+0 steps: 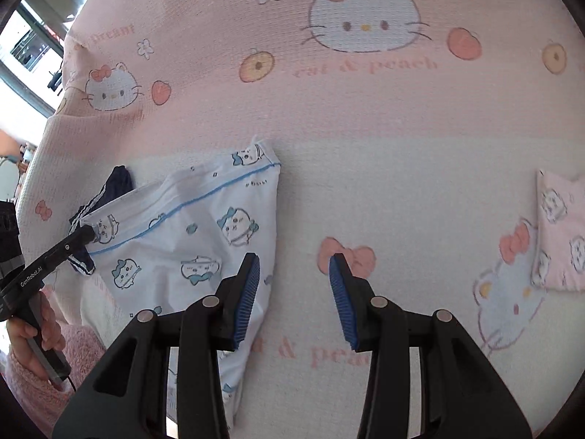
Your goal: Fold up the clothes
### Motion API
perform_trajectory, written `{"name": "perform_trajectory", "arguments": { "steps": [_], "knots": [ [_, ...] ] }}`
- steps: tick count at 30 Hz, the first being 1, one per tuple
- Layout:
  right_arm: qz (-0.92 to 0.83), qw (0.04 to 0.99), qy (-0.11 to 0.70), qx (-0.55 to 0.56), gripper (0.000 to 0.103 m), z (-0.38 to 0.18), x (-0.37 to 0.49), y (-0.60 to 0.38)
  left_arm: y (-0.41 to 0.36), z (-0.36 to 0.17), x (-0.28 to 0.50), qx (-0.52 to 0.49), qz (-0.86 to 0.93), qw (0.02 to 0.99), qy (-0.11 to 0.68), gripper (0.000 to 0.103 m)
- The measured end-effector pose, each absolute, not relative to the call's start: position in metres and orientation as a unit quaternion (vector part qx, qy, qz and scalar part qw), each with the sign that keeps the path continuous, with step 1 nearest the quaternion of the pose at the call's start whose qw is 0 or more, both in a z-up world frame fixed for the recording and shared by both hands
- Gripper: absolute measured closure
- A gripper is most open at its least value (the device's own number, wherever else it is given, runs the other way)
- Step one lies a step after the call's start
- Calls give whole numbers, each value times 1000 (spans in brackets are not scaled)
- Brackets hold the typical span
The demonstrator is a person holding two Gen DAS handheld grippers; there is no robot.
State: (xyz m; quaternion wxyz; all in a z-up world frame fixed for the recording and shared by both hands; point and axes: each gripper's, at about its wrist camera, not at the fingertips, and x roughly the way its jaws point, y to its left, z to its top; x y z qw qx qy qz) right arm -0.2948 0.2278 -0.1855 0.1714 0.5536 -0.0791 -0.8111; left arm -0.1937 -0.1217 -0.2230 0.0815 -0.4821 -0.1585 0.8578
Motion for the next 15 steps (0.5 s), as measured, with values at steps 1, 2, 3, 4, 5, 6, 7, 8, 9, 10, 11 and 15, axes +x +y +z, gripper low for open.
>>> {"name": "perform_trajectory", "arguments": {
  "steps": [1, 2, 3, 4, 5, 6, 7, 8, 9, 10, 11, 15],
  "knots": [
    [-811, 176, -69, 553, 61, -186, -303, 216, -132, -230, -200, -492, 852, 80, -157, 99],
    [-811, 180, -58, 553, 61, -188, -312, 205, -140, -239, -207, -504, 845, 86, -158, 99],
    [-811, 181, -44, 554, 61, -192, -322, 193, -146, -250, -213, -513, 837, 92, -166, 99],
    [-811, 181, -31, 555, 61, -197, -332, 182, -152, -260, -219, -521, 830, 98, -175, 99],
    [-811, 181, -17, 556, 61, -202, -342, 171, -155, -269, -222, -526, 825, 98, -180, 99],
    [-812, 180, -6, 555, 62, -207, -351, 163, -154, -274, -224, -527, 825, 100, -181, 99],
    [-813, 179, 2, 554, 62, -213, -358, 158, -153, -279, -225, -527, 824, 102, -181, 98],
    [-814, 174, 7, 554, 62, -217, -366, 153, -152, -284, -227, -528, 823, 103, -182, 97],
    [-815, 166, 9, 555, 62, -222, -373, 150, -150, -289, -228, -528, 823, 105, -182, 94],
    [-815, 166, 9, 554, 62, -224, -379, 148, -149, -294, -229, -528, 822, 107, -182, 91],
    [-816, 173, 6, 552, 62, -226, -384, 146, -146, -296, -229, -528, 823, 108, -178, 79],
    [-814, 203, 34, 543, 42, -232, -394, 130, -133, -299, -228, -523, 828, 126, -160, 64]
  ]
}}
